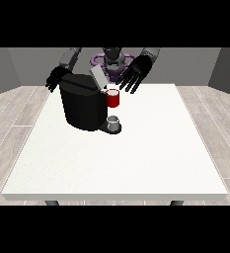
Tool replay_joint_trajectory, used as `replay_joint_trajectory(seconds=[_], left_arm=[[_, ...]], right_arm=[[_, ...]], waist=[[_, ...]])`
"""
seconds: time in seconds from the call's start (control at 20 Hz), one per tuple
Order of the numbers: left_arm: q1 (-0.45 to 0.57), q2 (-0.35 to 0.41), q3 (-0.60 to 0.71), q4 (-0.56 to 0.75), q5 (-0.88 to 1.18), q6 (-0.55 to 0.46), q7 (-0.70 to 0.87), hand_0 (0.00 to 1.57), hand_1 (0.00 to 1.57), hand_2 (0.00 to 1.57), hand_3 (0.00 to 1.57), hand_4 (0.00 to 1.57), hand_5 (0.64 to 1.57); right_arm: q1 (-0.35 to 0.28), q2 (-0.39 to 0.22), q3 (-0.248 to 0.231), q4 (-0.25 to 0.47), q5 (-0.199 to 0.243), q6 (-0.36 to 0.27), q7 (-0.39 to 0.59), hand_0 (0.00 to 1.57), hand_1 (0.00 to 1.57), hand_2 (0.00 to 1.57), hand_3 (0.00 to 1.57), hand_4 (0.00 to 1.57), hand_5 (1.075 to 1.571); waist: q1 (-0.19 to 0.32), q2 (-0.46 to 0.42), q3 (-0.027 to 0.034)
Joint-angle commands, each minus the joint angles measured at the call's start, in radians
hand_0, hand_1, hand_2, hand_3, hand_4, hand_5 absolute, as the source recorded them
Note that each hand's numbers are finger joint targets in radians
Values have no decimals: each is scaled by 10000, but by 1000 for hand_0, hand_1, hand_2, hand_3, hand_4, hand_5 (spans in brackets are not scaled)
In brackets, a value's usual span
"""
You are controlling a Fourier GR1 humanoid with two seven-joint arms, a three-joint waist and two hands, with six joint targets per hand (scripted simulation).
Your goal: Insert the coffee pod into the coffee machine and close the lid
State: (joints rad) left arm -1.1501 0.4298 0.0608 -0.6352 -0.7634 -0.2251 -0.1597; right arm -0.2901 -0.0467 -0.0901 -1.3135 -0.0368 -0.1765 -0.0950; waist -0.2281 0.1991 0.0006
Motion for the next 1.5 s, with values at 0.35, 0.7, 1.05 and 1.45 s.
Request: replay_joint_trajectory(seconds=[0.35, 0.7, 1.05, 1.45], left_arm=[[1679, -1729, 1511, -298, 2031, 59, 223, 0, 0, 0, 0, 0, 1571], [3505, -2770, 2809, -498, 4007, -269, -675, 0, 0, 0, 0, 0, 1571], [4948, -3121, 3272, -707, 4913, -609, -598, 0, 0, 0, 0, 215, 1571], [6123, -3571, 3094, -1556, 5467, -905, -302, 0, 0, 0, 0, 0, 1571]], right_arm=[[1409, 147, -499, 512, -520, 115, -353, 0, 0, 0, 0, 387, 1571], [2366, -256, -835, 477, -717, 396, -323, 0, 0, 0, 0, 399, 1571], [2241, -545, 41, -572, 24, 447, 519, 0, 0, 0, 0, 390, 1571], [1568, -1290, 129, -1483, -133, 1220, 1338, 0, 0, 0, 0, 43, 1571]], waist=[[1172, -2044, -7], [1992, -3448, -10], [2444, -4513, -16], [3089, -4970, -7]])
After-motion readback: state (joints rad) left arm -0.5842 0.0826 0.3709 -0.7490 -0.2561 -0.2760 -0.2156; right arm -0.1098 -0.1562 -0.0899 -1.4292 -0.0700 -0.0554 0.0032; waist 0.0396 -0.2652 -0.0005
